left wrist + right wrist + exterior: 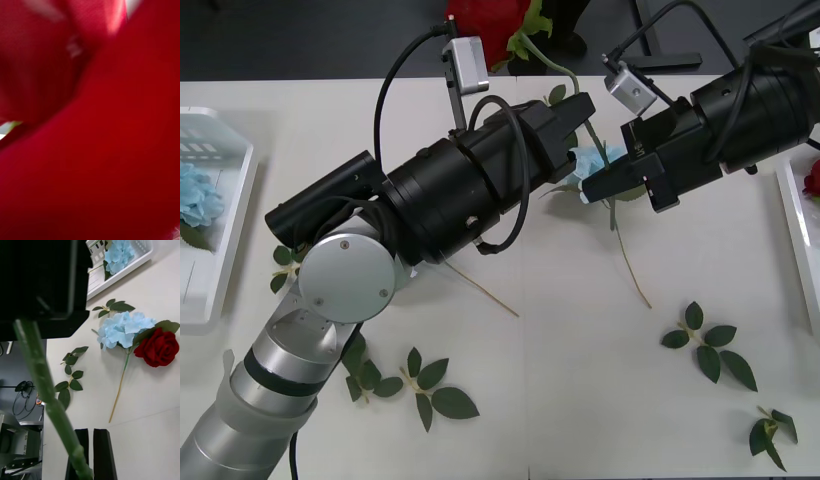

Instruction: Place the red flowers into the right box and the blue flowers into the left box. If a person shows an open palm, hand one flower to the person first, then continue sorting.

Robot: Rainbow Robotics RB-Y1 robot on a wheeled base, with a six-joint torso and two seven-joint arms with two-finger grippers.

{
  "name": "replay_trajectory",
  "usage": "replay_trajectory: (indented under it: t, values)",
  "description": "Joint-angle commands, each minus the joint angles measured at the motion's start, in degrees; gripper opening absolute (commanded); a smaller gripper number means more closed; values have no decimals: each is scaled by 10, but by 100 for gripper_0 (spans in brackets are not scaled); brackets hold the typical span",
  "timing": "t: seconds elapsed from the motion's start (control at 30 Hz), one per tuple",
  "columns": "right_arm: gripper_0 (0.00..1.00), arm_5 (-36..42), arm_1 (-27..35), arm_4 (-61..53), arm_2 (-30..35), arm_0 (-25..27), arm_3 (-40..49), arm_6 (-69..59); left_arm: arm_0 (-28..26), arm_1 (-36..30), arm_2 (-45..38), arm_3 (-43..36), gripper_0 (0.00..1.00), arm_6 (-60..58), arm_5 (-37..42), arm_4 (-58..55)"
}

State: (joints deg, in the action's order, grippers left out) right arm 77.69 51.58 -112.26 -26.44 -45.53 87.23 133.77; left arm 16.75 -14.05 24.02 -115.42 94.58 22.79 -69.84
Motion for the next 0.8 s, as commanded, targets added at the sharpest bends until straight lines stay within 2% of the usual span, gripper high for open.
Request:
replay_trajectory:
  t: [0.03, 0.23, 0.27, 0.3, 0.33, 0.37, 0.4, 0.47, 0.8]
  values:
    - [0, -6, 15, 27, -17, 1, 31, -49, 23, 15, 9, -11, 0, -27, -8, -6]
    - [0, -12, 15, 35, -16, 0, 36, -67, 23, 15, 9, -11, 0, -27, -8, -6]
    - [0, -12, 15, 34, -16, 0, 36, -69, 23, 15, 9, -11, 3, -27, -8, -6]
    - [0, -12, 16, 35, -16, 1, 36, -70, 23, 15, 9, -11, 35, -27, -8, -6]
    - [0, -13, 17, 35, -17, 0, 36, -71, 23, 15, 9, -11, 49, -27, -8, -6]
    - [0, -12, 18, 35, -16, 0, 36, -72, 23, 15, 9, -11, 70, -27, -8, -6]
    - [0, -12, 18, 35, -16, 1, 36, -74, 23, 15, 9, -11, 85, -27, -8, -6]
    - [0, -12, 19, 35, -16, 0, 36, -76, 23, 15, 9, -11, 100, -27, -8, -6]
    - [0, -13, 24, 35, -16, 0, 22, -93, 23, 15, 9, -11, 100, -27, -8, -6]
